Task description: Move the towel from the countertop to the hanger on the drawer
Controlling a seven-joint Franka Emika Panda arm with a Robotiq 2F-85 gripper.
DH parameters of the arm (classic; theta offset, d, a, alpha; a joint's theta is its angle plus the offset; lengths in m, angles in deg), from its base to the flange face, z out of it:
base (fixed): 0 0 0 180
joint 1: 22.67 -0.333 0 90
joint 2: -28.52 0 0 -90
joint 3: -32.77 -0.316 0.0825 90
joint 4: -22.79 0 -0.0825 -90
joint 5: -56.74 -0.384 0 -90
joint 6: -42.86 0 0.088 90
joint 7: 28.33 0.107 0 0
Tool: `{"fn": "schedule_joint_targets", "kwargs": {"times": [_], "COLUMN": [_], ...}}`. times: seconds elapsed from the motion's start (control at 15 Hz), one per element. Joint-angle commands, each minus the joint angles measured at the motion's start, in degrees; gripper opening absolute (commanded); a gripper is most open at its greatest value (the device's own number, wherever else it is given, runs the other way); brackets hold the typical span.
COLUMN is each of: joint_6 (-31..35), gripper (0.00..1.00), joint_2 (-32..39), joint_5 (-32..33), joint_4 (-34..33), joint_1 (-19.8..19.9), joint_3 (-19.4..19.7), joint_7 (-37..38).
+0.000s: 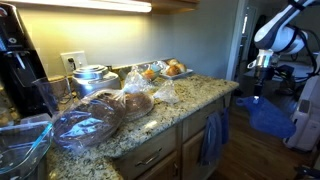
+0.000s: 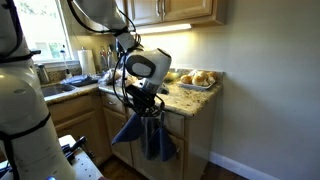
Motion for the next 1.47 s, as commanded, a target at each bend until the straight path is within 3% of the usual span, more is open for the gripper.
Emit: {"fn": "schedule_joint_targets", "kwargs": {"times": [0.0,0.13,0.53,1.13,1.4], "joint_6": [1.4,1.0,1.8,0.9,0.1], "gripper": [0.07,0.11,0.07,0.07,0.07], "joint_2": [4.1,3.3,5.5,16.1,17.2], "joint_5": [-2.8,-0.9,-0.9,-8.1,-8.7], "joint_4": [-2.1,-1.5,-3.0,-11.7,-13.1], "joint_1": [0.8,0.8,1.1,5.9,7.1], "joint_3": [0.3,-0.3,-0.6,-1.7,-3.1], "joint_7": [-4.9,-2.2,-2.1,-7.6,-10.0]}}
